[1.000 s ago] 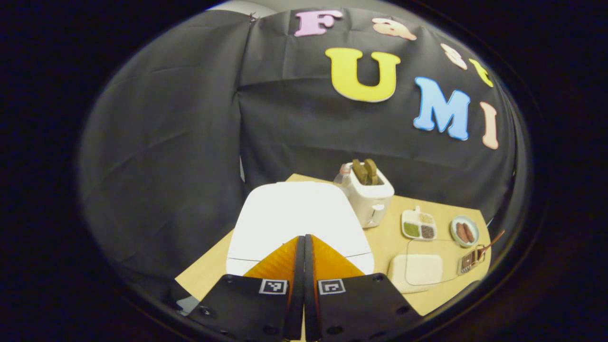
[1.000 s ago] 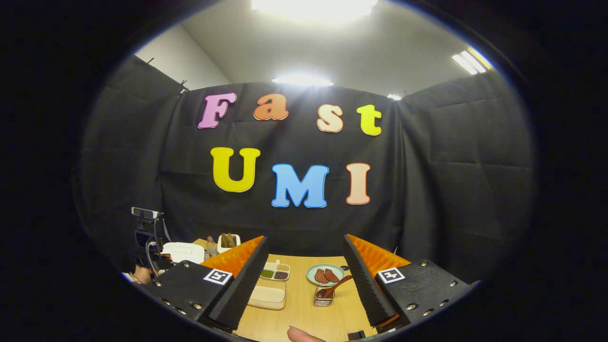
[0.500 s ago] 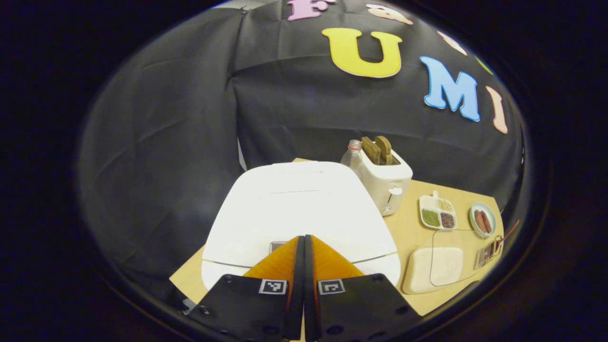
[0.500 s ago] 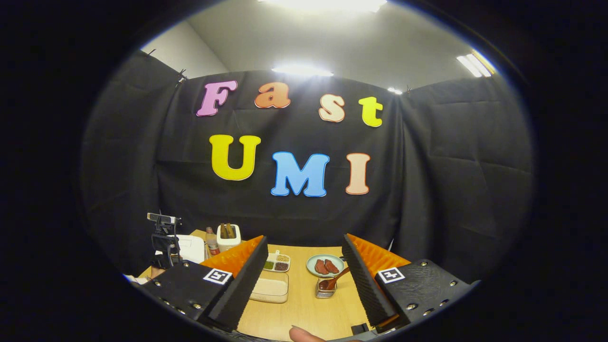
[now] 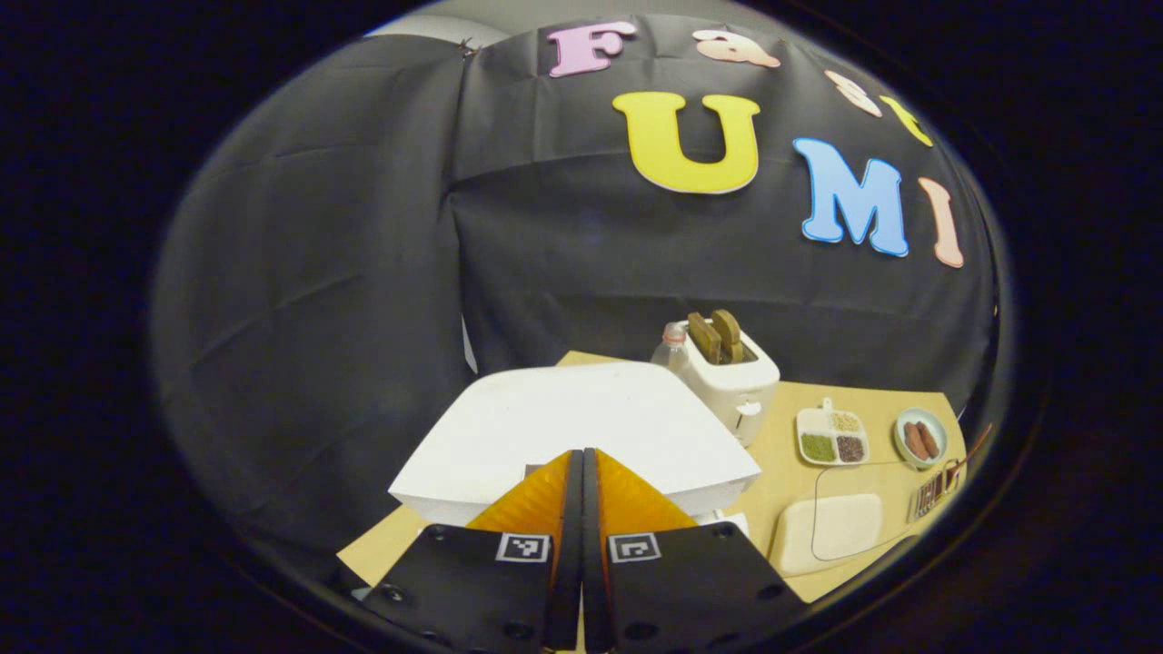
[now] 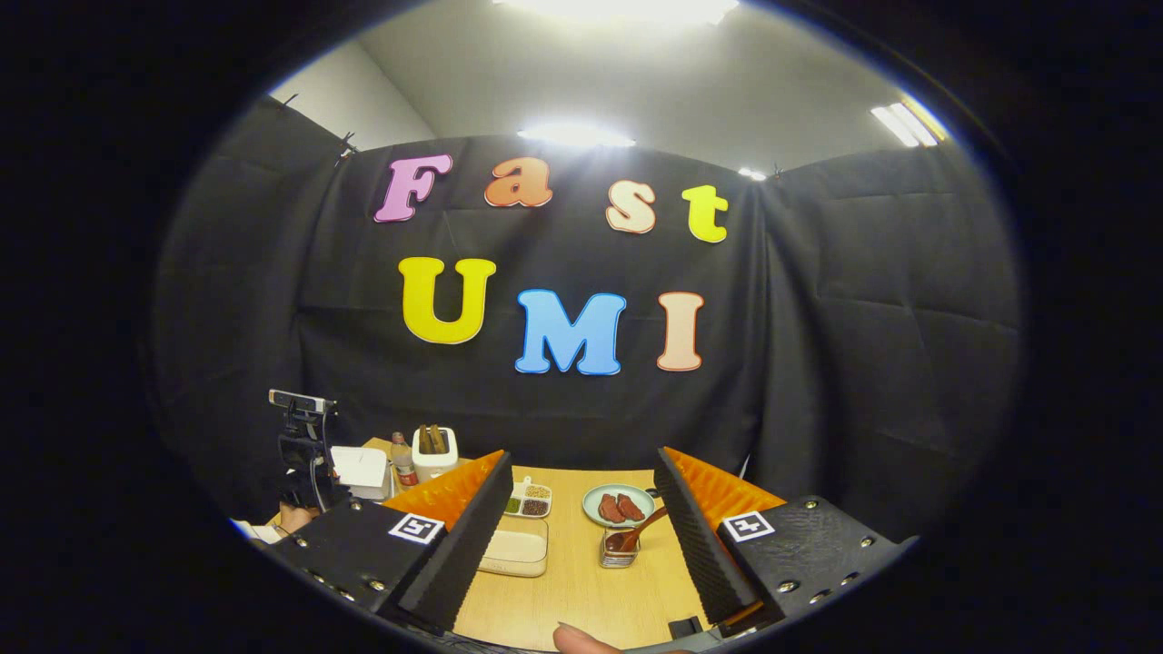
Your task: Close the left gripper, press the button to open the rice cooker; take a wooden spoon from the chopstick holder with the right hand, scoop a spoonful of rice and pour it into the rice cooker, then put the wooden spoon back into the chopstick holder.
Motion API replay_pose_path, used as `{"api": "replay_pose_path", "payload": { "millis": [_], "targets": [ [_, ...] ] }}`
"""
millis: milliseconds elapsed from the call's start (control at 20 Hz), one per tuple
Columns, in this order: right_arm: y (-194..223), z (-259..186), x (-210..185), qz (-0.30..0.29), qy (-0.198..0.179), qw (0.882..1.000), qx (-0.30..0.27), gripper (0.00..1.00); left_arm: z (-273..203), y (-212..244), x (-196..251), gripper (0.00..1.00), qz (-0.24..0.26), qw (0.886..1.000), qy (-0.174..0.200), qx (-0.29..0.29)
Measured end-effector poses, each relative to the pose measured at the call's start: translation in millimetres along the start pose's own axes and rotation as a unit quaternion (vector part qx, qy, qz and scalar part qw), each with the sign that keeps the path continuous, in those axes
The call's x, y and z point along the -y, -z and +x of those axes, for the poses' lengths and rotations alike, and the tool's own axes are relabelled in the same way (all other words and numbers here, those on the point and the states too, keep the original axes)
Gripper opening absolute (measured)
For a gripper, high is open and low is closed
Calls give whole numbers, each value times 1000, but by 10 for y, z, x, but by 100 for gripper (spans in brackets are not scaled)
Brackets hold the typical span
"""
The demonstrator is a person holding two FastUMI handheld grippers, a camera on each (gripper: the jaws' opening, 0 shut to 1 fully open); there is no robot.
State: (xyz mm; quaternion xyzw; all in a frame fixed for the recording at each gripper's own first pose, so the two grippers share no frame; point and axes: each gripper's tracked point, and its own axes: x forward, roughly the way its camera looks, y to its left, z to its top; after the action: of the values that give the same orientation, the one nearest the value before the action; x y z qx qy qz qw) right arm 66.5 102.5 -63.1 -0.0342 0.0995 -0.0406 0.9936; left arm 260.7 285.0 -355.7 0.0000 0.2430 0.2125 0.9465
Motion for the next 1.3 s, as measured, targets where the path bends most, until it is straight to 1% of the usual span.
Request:
{"api": "replay_pose_path", "payload": {
  "millis": [150, 300, 500, 650, 800, 850, 950, 1050, 1150, 1250, 1300],
  "targets": [
    [-3, -5, 36, 5, 0, 1000, 3, 95, -162, -322, -50, 10, -24, 999, -2, 43],
    [19, 17, 76, 7, 0, 1000, 4, 95, -306, -471, -70, 10, -47, 996, 7, 70],
    [89, 58, 112, 18, -2, 1000, -1, 95, -444, -552, -108, 10, -35, 995, 12, 94],
    [99, 89, 112, 25, -6, 1000, -2, 96, -460, -418, -140, 10, -16, 996, 7, 84],
    [110, 131, 150, 23, -3, 1000, 0, 95, -595, -431, -249, 10, -22, 996, 5, 92],
    [122, 160, 178, 24, 0, 1000, -1, 95, -649, -468, -249, 7, -23, 995, 7, 97],
    [153, 231, 271, 23, 12, 1000, -1, 95, -774, -599, -238, 7, -29, 992, 16, 118],
    [221, 331, 401, 20, 27, 999, -3, 96, -901, -650, -164, 12, -25, 991, 29, 127],
    [331, 469, 501, 24, 30, 999, -10, 96, -1035, -643, -121, 17, -14, 991, 34, 130],
    [523, 650, 618, 32, 25, 999, -25, 95, -1205, -692, -45, 31, -11, 990, 38, 136],
    [617, 751, 696, 38, 22, 998, -33, 95, -1276, -706, -14, 24, -9, 989, 39, 140]
  ]
}}
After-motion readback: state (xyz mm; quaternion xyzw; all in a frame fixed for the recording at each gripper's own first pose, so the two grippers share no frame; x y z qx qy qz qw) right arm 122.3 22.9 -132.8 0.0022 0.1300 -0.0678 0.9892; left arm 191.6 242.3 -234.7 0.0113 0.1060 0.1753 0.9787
